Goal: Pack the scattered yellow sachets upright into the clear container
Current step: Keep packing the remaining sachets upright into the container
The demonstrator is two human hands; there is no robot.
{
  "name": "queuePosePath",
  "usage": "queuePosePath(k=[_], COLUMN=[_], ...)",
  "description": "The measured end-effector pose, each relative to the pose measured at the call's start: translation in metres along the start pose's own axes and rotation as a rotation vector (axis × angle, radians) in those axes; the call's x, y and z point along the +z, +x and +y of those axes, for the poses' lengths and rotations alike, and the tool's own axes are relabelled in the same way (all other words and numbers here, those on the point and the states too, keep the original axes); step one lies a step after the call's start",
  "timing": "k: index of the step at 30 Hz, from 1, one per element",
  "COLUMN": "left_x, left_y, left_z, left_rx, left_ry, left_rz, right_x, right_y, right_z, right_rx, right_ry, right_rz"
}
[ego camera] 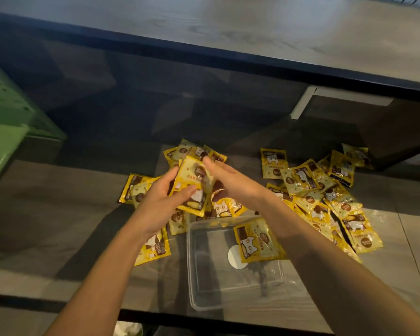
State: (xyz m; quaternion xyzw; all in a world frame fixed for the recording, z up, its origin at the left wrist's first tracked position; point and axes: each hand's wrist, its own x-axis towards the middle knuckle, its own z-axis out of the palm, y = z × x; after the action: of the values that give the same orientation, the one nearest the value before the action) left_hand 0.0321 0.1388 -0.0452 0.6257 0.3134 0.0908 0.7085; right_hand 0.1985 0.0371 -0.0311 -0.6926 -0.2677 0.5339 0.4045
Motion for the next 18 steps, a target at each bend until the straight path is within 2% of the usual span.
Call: queuePosePath(k=[1,2,4,5,7,11,15,18], left_x=[-0.003,-0.006,-0.013,-0.015,-0.017,-0.014,-0.013,-0.013], left_y=[-0.001,-0.002,-0.004,-0.006,-0.009,-0.01,-0.008,-0.008], left_z=[-0.002,-0.005,-0.01,-0.012,-0.014,-0.017,-0.016,-0.013], left_rx=[-0.004,-0.023,-0.084,-0.097,-0.108,-0.096,-0.103,-0.061], left_ry=[-0.031,-0.088,-0.252,-0.309,-0.346,-0.319,-0.163,-0.082], left_rz=[0.032,0.076,0.142,0.168,0.215,0.294,0.343,0.337], right_x=[-0.004,-0.009,-0.017,-0.019,-0.017,-0.004,0.0,-0.01], right_y=[0.001,0.002,0.011,0.014,0.019,0.027,0.03,0.028], right_z=[0.002,0.003,0.009,0.013,0.018,0.028,0.03,0.029], right_rx=[0.05,0.079,0.138,0.179,0.288,0.352,0.317,0.206], right_ry=[0.084,0.044,-0.39,-0.636,-0.883,-0.919,-0.968,-0.953], right_rz=[0.013,0.087,0.279,0.319,0.274,0.267,0.423,0.541])
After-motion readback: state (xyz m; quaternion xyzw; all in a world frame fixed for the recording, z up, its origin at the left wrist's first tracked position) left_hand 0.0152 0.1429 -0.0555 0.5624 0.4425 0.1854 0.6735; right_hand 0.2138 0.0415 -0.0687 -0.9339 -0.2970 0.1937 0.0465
